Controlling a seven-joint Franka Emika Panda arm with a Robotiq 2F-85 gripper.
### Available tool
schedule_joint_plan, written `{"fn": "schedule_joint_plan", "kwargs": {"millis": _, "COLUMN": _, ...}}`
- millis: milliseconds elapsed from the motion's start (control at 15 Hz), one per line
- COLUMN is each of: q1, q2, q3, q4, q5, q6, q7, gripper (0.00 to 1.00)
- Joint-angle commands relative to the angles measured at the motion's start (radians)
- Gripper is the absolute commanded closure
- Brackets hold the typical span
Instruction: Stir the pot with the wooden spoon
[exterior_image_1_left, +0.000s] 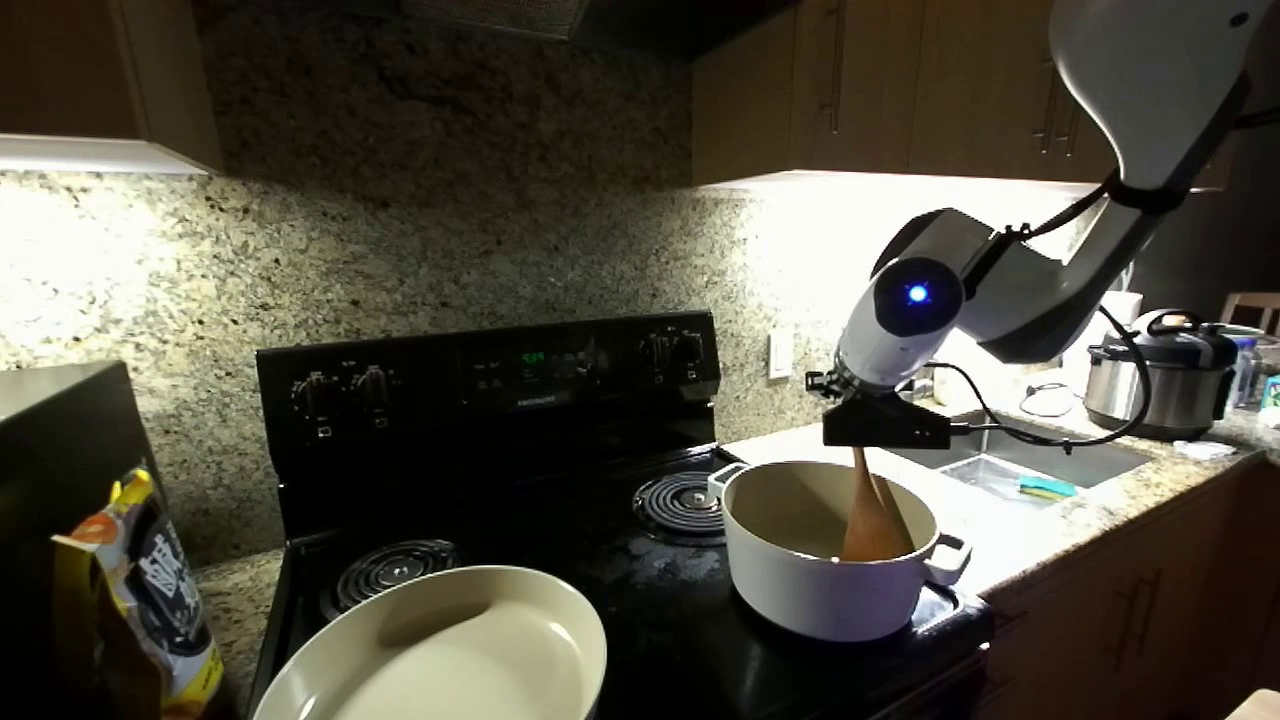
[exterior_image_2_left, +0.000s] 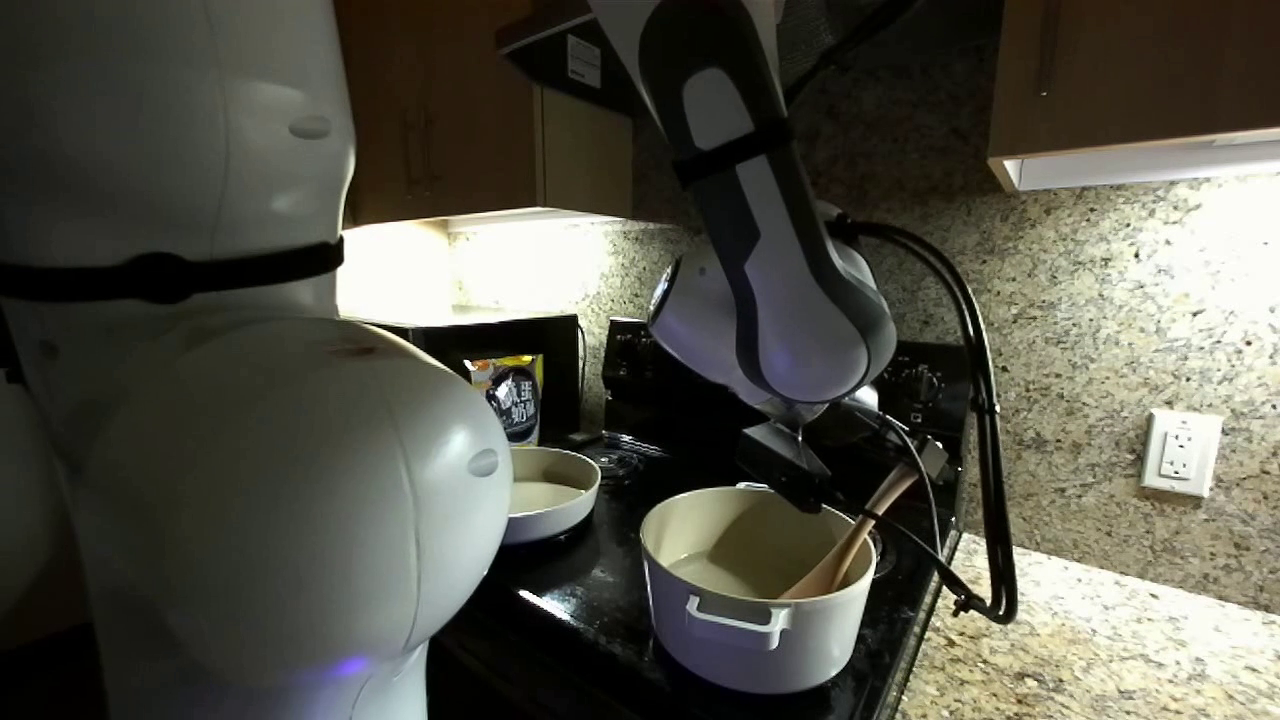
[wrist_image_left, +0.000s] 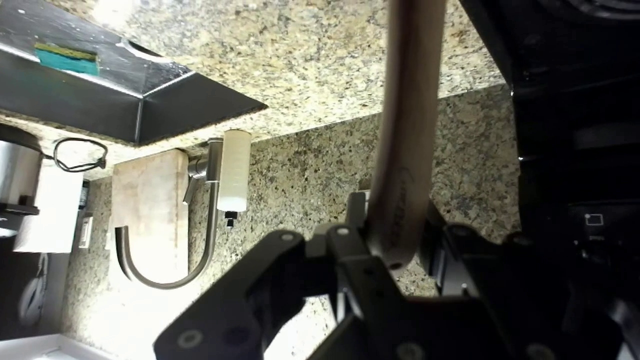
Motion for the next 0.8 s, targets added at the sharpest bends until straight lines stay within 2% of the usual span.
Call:
{"fn": "schedule_joint_plan", "kwargs": {"millis": 0, "q1": 0.021, "q2": 0.014, "q3": 0.019, "q4": 0.004, "q5": 0.021, "q6": 0.006, "q7": -0.012, "gripper": 0.93}}
{"fn": "schedule_joint_plan", "kwargs": {"millis": 733, "q1": 0.093, "q2": 0.080, "q3": 0.086, "q4": 0.104, "q5": 0.178, "q6": -0.015, "q7": -0.018, "gripper": 0.93}}
